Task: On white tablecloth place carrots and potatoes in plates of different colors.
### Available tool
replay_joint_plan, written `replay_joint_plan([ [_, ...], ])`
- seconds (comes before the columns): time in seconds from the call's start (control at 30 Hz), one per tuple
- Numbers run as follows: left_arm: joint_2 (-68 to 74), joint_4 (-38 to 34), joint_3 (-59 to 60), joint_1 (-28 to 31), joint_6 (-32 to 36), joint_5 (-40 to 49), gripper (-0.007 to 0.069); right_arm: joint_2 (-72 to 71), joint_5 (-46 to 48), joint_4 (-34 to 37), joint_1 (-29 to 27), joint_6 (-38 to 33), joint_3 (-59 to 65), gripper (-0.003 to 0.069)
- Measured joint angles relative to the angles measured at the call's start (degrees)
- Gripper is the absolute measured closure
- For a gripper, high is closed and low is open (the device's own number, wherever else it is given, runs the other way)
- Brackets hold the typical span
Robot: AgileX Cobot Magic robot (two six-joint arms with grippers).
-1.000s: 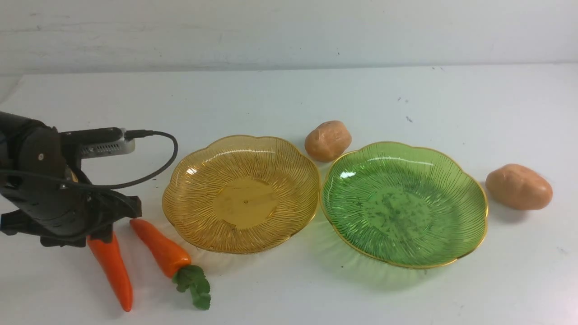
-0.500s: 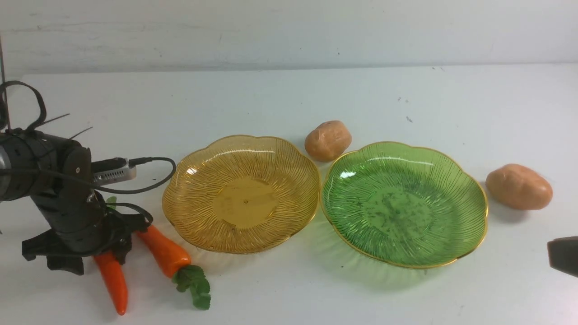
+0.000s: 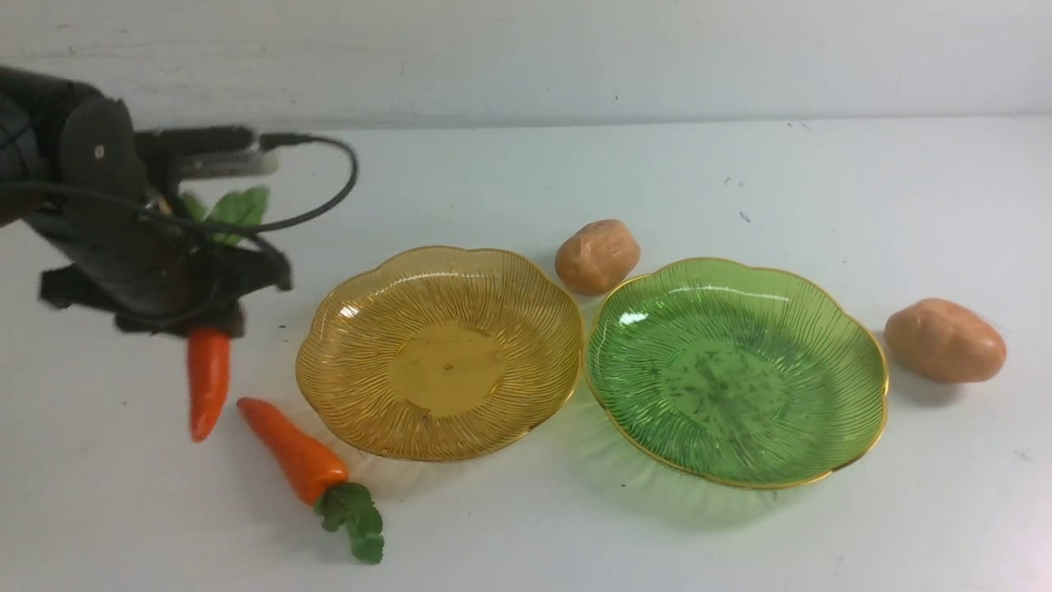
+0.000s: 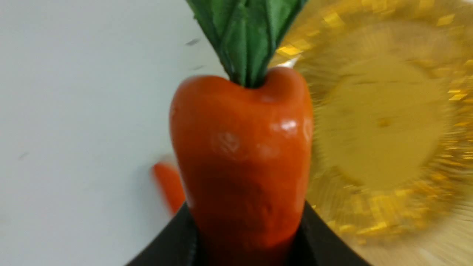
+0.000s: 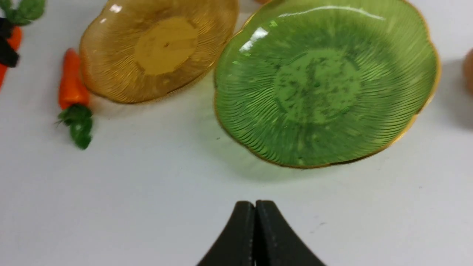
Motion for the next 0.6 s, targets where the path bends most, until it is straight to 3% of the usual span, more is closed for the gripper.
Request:
replay_joint_plan([
  [0.23,3.1,-3.3,-0.4,-8.3,5.1,-8.5,0.0411,14.0,2.5,-11.5,0.0,8.5,-9.3,0.0674],
  [0.43,10.2,-3.5,-2.8,-9.5,5.3,-10.1,0.0386,26.7,6.9,-12.7,0.0,9.1,-18.4,0.0674],
  [0.6,15.1,-3.4,-5.0,-9.5,5.8,-9.9,0.0307,33.4,6.9,-11.0,-2.9,9.1,-22.9,0.0662],
])
